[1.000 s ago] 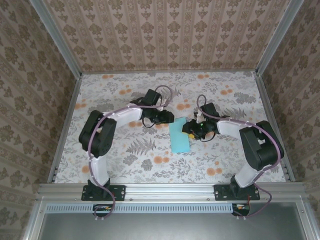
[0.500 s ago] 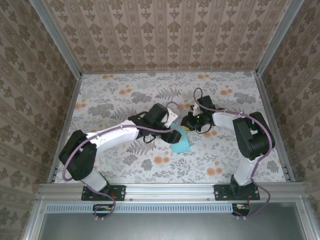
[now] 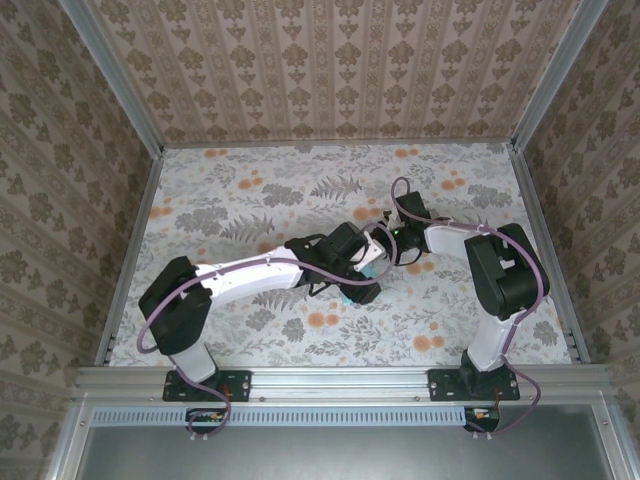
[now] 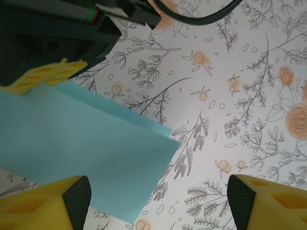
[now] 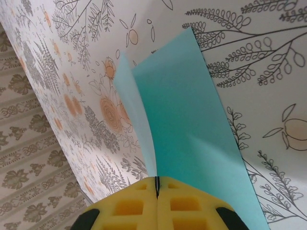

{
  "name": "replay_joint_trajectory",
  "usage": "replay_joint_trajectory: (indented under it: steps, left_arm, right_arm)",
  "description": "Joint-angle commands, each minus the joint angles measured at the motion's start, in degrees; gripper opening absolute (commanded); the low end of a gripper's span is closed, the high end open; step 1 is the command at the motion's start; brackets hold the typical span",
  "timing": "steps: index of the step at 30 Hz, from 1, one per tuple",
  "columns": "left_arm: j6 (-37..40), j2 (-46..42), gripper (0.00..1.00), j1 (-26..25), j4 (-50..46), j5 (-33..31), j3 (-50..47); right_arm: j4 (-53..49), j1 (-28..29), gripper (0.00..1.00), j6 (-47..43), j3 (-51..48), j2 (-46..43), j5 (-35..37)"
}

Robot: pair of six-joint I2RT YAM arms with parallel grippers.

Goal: Fold a paper plane with a square sheet of paper (fold left side to right side)

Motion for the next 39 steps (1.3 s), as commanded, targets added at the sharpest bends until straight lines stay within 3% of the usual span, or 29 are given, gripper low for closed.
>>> replay_joint_trajectory:
  steps: [1,6,16,20,23,30,39]
  left_arm:
    - [1.9,2.5,0.79,-1.6,-3.4,-3.9,2.8]
    - [2.0,6.4,0.83,-4.4,-6.4,-7.8,6.2]
    - [1.2,14.5,0.86,-8.2,-13.9,-21.5,13.1]
    - [1.3,15.4,0.84,-8.3,-14.5,-23.0,14.1]
    - [1.4,15.2,0.76,-8.3,-14.2,-23.4,14.0]
    - [2.0,12.3,0.45,-8.3,-11.1,-21.3,11.4]
    - [2.0,9.7,0.22,-7.9,-8.9,-18.0,9.0]
  right_arm:
    - [0.9,0.5,0.04,2.5,-0.8,0.4,1.2]
    - [0.9,0.5,0.04,2.6,-1.1,0.7,1.6]
    - [0.3,0.6,0.05,2.3,-1.0,0.8,1.6]
    - [0.1,0.7,0.04,2.2,-0.9,1.0,1.7]
    - [-0.6,0.7,0.04,1.8,-0.8,1.0,2.1]
    - [-3.5,0.7,0.05,-0.4,0.2,1.5,3.3]
    - [-6.0,0.7,0.05,-2.5,2.0,2.1,4.5]
